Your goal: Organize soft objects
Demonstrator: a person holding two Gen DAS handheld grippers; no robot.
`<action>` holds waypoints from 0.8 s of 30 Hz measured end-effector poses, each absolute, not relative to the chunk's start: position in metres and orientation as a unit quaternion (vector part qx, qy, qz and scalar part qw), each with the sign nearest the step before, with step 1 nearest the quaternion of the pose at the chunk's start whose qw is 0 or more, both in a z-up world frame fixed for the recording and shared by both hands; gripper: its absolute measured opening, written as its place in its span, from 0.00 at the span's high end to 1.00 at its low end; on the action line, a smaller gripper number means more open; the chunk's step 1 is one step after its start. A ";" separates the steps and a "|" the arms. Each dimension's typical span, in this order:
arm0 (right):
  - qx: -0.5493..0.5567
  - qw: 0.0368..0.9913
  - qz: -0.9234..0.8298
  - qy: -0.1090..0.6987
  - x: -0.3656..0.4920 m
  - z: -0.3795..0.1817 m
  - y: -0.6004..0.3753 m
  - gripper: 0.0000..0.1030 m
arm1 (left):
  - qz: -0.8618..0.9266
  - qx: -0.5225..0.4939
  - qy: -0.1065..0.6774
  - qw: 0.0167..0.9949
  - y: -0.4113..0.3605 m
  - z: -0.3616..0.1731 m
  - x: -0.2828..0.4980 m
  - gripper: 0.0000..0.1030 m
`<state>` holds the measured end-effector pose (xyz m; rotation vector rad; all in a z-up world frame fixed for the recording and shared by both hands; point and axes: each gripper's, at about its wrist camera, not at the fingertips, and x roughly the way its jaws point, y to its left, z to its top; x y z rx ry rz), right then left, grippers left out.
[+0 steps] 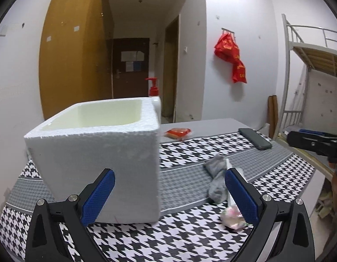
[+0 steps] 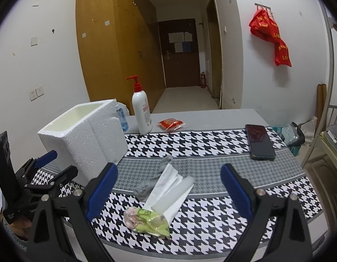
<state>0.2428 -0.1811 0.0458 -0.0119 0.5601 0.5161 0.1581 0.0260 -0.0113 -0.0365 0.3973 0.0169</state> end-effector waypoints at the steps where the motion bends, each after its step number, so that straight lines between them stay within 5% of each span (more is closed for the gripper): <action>1: -0.007 0.928 0.252 0.274 0.242 0.045 -0.181 0.06 | 0.005 -0.018 0.196 0.980 0.024 -0.012 0.157 0.02; 24: -0.030 0.928 0.265 0.262 0.225 0.013 -0.197 0.06 | -0.077 -0.017 0.228 0.970 -0.014 -0.030 0.157 0.02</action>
